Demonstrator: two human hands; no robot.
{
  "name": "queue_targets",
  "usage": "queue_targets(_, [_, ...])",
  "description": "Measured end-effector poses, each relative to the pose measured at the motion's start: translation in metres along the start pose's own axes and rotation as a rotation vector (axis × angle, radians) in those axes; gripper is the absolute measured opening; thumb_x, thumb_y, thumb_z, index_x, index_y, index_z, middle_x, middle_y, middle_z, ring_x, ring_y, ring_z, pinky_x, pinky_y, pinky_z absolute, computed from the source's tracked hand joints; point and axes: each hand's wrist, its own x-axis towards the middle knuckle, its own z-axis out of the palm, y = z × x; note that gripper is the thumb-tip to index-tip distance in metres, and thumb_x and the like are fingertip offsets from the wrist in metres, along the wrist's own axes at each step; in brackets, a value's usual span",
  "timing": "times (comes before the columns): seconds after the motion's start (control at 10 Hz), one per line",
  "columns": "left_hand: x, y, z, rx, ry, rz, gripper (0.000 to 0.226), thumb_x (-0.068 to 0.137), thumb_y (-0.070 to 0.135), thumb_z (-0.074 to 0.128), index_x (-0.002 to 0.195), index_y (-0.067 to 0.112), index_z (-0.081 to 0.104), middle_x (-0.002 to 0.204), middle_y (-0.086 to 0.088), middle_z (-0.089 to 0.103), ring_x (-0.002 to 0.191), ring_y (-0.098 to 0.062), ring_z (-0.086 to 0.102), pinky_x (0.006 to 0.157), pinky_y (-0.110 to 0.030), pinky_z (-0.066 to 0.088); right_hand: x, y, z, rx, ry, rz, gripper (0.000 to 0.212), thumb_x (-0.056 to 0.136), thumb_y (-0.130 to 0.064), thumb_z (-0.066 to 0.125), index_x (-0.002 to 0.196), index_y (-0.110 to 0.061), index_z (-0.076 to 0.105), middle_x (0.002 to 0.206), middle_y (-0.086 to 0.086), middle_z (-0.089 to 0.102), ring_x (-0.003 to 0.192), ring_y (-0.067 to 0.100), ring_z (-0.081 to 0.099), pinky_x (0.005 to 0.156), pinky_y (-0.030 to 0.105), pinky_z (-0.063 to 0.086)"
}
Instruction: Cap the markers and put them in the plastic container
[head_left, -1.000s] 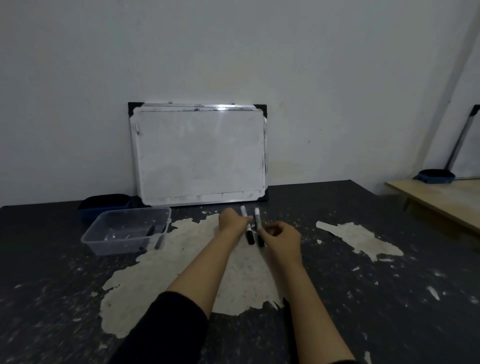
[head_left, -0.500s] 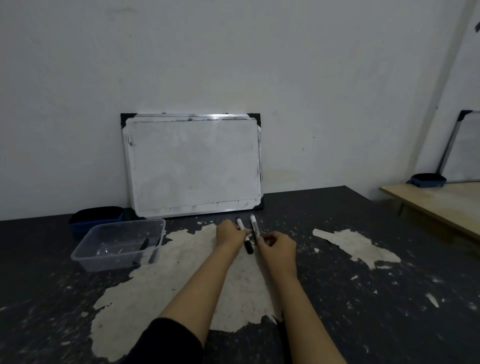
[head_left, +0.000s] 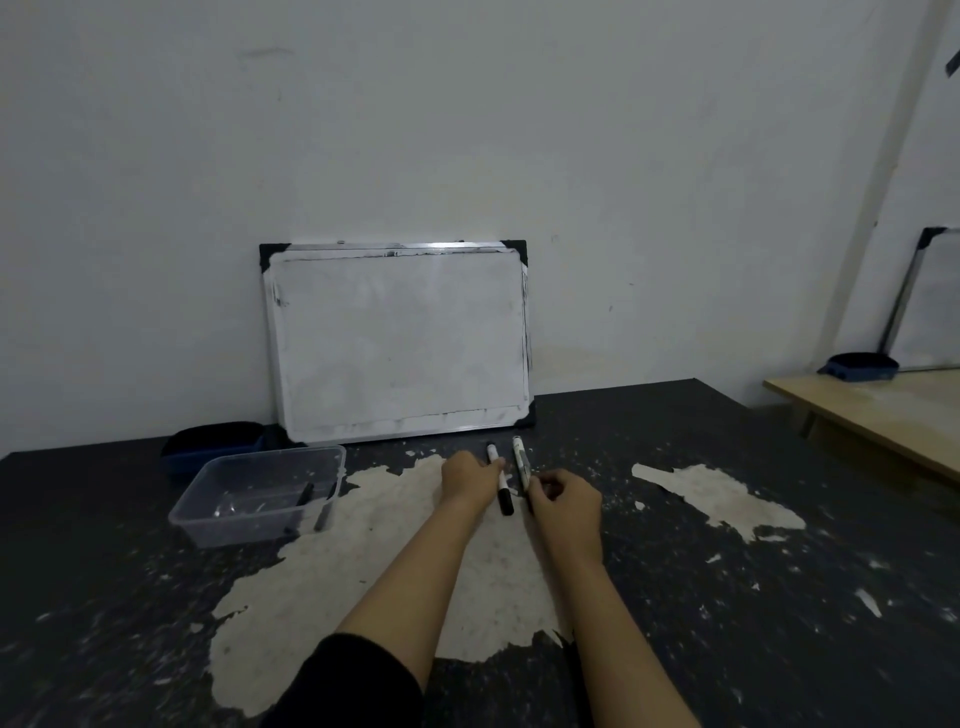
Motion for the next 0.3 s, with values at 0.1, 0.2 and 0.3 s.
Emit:
queue_targets(0.1, [-0.004, -0.006, -0.002, -0.026, -0.026, 0.028, 0.037, 0.093, 0.034, 0.057, 0.08, 0.001, 0.07, 0.078, -0.013, 0.066, 0.068, -0.021, 0.06, 0.072, -0.032, 0.049, -0.003, 0.0, 0.0, 0.026, 0.006, 0.012, 0.017, 0.092, -0.022, 0.062, 0.085, -0.012, 0.074, 0.08, 0.002, 0.069, 0.073, 0.015, 0.066, 0.068, 0.033, 0.058])
queue_targets(0.2, [-0.015, -0.009, -0.012, -0.022, -0.039, 0.078, 0.019, 0.093, 0.024, 0.057, 0.093, 0.007, 0.065, 0.098, -0.016, 0.069, 0.088, -0.027, 0.064, 0.079, -0.033, 0.049, -0.006, -0.008, -0.003, 0.023, 0.005, 0.022, 0.023, 0.094, -0.02, 0.057, 0.079, -0.008, 0.07, 0.077, 0.006, 0.068, 0.069, 0.019, 0.064, 0.061, 0.029, 0.051])
queue_targets(0.3, [-0.03, -0.01, -0.032, 0.051, -0.009, 0.159, 0.021, 0.094, 0.017, 0.054, 0.106, 0.003, 0.062, 0.113, -0.016, 0.062, 0.104, -0.028, 0.058, 0.085, -0.03, 0.045, -0.012, -0.014, -0.005, 0.026, 0.002, 0.037, 0.023, 0.096, -0.019, 0.053, 0.082, -0.006, 0.065, 0.081, 0.009, 0.065, 0.075, 0.023, 0.063, 0.062, 0.029, 0.045])
